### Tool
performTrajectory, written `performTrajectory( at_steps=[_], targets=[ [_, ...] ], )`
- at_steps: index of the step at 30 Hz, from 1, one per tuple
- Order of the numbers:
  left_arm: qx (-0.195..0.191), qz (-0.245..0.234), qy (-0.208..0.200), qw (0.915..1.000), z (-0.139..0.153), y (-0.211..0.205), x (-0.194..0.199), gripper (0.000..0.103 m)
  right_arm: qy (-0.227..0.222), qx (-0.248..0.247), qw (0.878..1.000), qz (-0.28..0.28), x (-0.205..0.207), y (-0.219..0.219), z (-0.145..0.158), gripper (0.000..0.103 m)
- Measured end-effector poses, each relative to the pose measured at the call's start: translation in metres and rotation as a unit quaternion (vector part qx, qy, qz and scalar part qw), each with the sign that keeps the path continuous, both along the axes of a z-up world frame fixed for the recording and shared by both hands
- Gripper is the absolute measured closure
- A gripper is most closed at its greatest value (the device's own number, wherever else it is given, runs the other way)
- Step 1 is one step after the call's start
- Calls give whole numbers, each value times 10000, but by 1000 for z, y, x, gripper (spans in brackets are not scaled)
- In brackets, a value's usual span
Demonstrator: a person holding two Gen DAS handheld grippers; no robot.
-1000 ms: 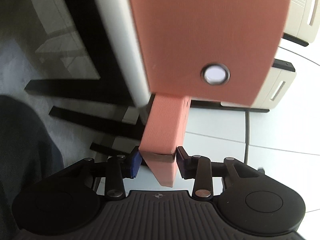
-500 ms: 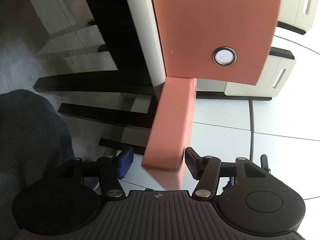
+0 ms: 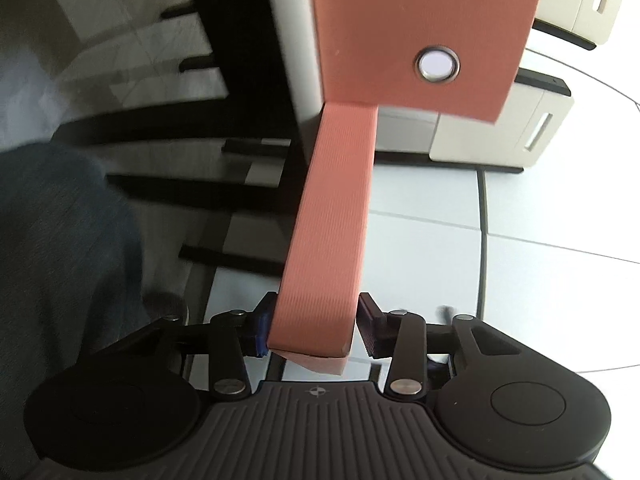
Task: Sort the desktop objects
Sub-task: 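Close the left tool on the lid edge and lift the lid, then grasp the lid's opposite edge with the right tool while the left tool holds it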
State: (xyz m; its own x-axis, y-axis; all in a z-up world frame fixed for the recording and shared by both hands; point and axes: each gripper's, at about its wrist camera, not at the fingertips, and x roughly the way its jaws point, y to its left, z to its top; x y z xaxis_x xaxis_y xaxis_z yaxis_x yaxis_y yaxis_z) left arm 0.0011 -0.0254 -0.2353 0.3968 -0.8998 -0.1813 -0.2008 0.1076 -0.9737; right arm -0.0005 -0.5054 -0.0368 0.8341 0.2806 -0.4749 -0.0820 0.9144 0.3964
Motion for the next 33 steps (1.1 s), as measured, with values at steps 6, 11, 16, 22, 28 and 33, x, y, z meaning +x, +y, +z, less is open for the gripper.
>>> performTrajectory(
  at_steps=[6,11,16,22,28,33],
  targets=[
    [-27,-172,-162,9997,-1,6,-17,58,1069,665,9909,483,0,-53,-49,0],
    [1,-206,-199,9996,4,9,-19,58,1566,877,9806,784,11,-56,-82,0],
    [99,-250,-309,9992,11,8,-20,58,1725,1291,9702,1107,25,-51,-107,0],
    [295,-339,-526,9976,22,8,-19,59,1626,2189,9561,1073,26,-54,-121,26],
    [220,-256,-1106,9933,51,7,-8,59,1193,2270,9621,925,12,-52,-92,45],
    [75,-269,-1874,9819,90,1,12,61,671,2171,9711,736,-4,-55,-54,56]
  ],
)
